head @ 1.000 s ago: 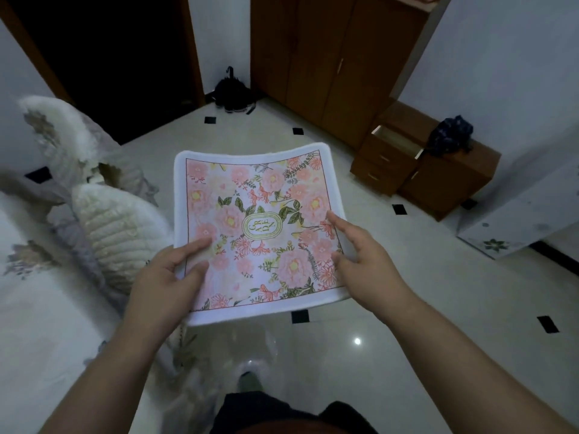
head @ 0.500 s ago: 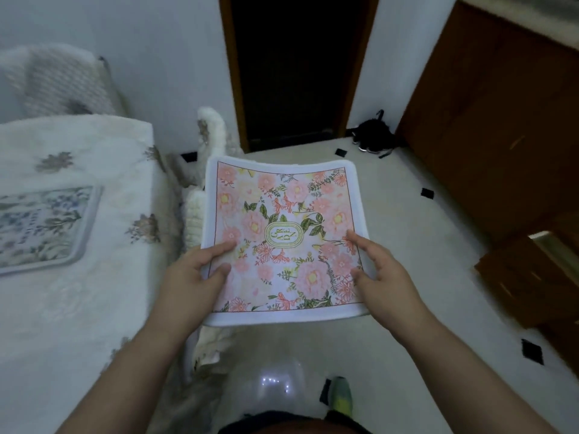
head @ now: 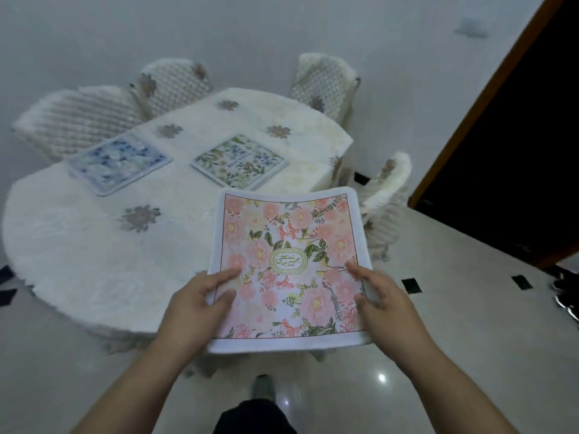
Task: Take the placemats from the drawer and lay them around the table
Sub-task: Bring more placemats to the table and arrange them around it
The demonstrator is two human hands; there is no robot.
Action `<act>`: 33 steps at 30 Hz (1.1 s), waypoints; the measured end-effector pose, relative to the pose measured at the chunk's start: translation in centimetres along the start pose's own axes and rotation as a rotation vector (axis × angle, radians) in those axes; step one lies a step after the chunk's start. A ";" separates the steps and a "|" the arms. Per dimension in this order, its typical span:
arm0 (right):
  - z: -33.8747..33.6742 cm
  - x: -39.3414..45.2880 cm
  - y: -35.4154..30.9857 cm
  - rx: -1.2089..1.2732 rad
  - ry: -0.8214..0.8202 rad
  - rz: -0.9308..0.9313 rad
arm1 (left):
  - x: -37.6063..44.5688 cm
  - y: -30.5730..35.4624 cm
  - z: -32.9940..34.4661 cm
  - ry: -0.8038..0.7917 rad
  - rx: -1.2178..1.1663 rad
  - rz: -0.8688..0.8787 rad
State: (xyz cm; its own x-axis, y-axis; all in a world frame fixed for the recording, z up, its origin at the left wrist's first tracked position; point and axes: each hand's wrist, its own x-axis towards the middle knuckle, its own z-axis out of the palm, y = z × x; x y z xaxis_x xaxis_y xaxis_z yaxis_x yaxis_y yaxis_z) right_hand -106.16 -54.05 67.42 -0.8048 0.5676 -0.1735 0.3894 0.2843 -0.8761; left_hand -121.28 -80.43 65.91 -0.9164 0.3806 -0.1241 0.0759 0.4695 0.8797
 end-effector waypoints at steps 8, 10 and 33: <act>5.6 10.4 -2.8 -0.182 -0.266 -0.150 | 3.1 -5.3 -1.9 0.213 -0.091 -0.177; 6.8 13.3 -3.6 -0.242 -0.311 -0.182 | 4.7 -6.2 -1.7 0.250 -0.111 -0.185; 28.2 35.2 -3.7 -0.483 -0.885 -0.349 | 15.8 -19.7 -2.2 0.759 -0.321 -0.616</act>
State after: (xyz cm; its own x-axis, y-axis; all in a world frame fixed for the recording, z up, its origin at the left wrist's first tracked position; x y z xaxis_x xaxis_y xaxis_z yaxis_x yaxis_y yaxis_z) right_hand -148.59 -56.91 51.90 -0.8693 -0.3131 -0.3824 0.0539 0.7091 -0.7031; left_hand -138.11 -85.38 47.65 -0.7762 -0.5104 -0.3701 -0.4974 0.1351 0.8569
